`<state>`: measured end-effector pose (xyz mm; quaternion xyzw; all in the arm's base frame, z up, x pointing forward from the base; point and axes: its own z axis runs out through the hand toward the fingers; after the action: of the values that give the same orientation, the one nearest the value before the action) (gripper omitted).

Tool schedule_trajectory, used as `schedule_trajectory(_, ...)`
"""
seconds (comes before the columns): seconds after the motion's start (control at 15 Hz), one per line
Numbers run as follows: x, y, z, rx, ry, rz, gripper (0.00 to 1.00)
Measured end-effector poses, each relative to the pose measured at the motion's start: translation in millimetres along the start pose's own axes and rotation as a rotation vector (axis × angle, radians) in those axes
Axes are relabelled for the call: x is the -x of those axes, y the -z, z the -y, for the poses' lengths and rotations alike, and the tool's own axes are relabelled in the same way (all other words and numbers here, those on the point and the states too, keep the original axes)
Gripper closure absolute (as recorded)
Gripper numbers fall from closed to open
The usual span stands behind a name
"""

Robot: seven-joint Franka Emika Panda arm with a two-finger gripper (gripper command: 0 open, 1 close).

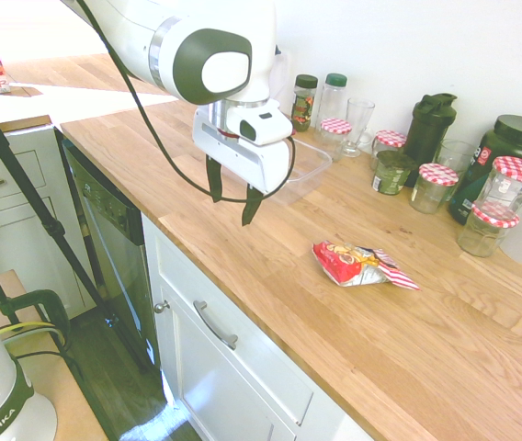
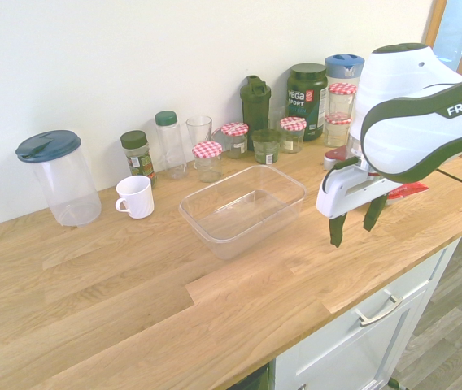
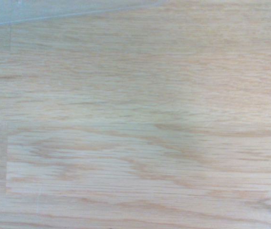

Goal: Put the chip bag into the container

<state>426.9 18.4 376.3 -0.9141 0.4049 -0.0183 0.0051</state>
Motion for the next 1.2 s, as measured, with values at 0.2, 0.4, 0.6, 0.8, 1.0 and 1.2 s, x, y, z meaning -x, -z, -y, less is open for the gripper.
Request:
schedule_trajectory(0.2,-0.6,0.1,-1.0,0.000,-0.005,0.005,0.00)
schedule_trajectory(0.4,-18.0,16.7,-21.6,-0.051,-0.034,0.032,0.00)
schedule_trajectory(0.6,-52.9,45.1,-73.8,-0.122,-0.099,0.049,0.00)
schedule_trajectory(0.8,-85.1,62.5,-129.9,-0.172,-0.153,0.046,0.00)
schedule_trajectory(1.0,-115.7,70.9,-171.9,-0.198,-0.205,0.033,0.00)
schedule_trajectory(1.2,-148.3,59.9,-191.2,-0.233,-0.220,0.055,0.00)
